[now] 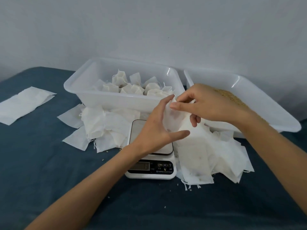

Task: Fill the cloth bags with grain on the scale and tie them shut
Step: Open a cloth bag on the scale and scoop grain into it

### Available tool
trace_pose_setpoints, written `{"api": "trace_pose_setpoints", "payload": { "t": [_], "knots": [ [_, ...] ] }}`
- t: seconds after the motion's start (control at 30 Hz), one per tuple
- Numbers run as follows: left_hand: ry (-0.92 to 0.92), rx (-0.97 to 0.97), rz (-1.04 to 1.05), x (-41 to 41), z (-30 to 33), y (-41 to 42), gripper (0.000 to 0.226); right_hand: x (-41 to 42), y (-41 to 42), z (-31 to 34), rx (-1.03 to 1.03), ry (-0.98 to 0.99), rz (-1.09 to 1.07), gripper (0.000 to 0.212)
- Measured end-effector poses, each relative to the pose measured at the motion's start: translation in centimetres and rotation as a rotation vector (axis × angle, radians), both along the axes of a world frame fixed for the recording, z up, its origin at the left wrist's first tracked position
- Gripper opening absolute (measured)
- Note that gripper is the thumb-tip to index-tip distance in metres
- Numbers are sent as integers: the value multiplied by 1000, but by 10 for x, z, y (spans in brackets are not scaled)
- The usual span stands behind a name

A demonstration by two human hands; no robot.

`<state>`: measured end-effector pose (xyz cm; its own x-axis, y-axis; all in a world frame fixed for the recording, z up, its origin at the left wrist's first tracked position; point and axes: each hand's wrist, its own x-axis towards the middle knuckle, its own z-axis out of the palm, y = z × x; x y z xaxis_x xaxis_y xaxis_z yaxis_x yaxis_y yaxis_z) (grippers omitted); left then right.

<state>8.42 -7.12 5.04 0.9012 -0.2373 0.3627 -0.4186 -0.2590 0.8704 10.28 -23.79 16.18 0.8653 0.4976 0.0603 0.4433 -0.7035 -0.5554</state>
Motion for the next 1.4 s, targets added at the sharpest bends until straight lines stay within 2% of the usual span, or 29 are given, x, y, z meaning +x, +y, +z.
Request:
{"api": "trace_pose_setpoints", "payload": {
  "t": [0.1,0.17,0.27,0.43,0.53,0.63,0.8,0.9,0.97,1.03,1.1,1.2,1.27,1.3,1.4],
  "knots": [
    [-29,-35,-2,-3,0,-5,92,-2,9,3,-58,-20,2,24],
    [-70,-40,26,-4,-1,-7,78,-2,13,4,-104,-2,12,24],
    [-61,-54,72,-5,0,-7,58,-3,18,8,-143,67,39,38],
    [-5,-133,73,-4,0,-6,40,0,22,18,-85,222,-12,65],
    [6,-162,17,-6,0,-6,46,4,24,19,-83,341,-24,81],
    [11,-161,12,-7,-1,-5,58,8,26,21,-117,377,-9,84],
    [28,-195,-31,-7,-3,-4,49,9,27,29,-238,392,90,93],
    [21,-189,-21,-5,-4,-6,48,7,28,32,-292,409,92,90],
    [32,-213,-5,-3,-5,-7,35,6,28,33,-302,399,84,89],
    [62,-256,11,0,-5,-8,21,8,25,37,-258,373,94,89],
    [51,-283,27,3,-7,-7,18,13,12,43,-152,311,89,84],
    [59,-318,17,6,-7,-5,24,35,-31,46,-33,88,-105,52],
    [83,-346,-1,8,-8,-4,33,59,-71,36,-130,-51,-296,23],
    [82,-357,-7,8,-9,-3,35,70,-92,27,-243,-60,-380,19],
    [60,-377,2,11,-10,-3,31,90,-141,-11,-624,117,-489,44]
  ]
}}
